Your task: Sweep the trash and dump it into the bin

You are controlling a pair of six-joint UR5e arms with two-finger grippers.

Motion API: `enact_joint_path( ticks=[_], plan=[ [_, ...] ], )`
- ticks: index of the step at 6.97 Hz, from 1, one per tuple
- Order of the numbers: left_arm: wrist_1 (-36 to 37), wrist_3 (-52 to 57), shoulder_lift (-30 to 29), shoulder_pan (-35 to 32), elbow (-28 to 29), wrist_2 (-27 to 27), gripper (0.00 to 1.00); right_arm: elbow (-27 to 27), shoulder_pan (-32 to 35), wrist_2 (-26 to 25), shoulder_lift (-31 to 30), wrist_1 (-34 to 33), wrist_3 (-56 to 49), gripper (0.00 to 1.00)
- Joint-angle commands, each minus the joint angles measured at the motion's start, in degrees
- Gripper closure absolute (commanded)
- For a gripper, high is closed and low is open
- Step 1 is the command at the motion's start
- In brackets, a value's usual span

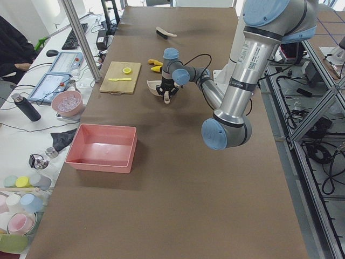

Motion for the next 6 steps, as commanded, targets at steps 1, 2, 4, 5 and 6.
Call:
enact_joint_path(
  ticks=[1,2,4,5,6],
  plan=[
    [0.09,0.41,0.0,-0.07,-0.02,0.09,1.0,0.14,-3.71,0.56,3.31,0.33,22.86,0.0],
    [0.09,0.41,0.0,-0.07,-0.02,0.09,1.0,0.06,-8.26,-0.48,4.72,0.33,25.39,0.0],
    [0.0,0.41,0.0,-0.24,-0.02,0.09,1.0,0.93,-19.06,-10.8,7.44,5.14,28.63,0.0],
    [0.0,0.5,0.0,-0.24,0.24,0.18,1.0,-0.81,-19.37,-11.21,7.37,4.82,34.23,0.0],
    [0.0,1.45,0.17,-0.33,0.24,0.18,1.0,-3.09,-22.42,-11.74,8.07,4.9,37.6,0.0]
  ],
)
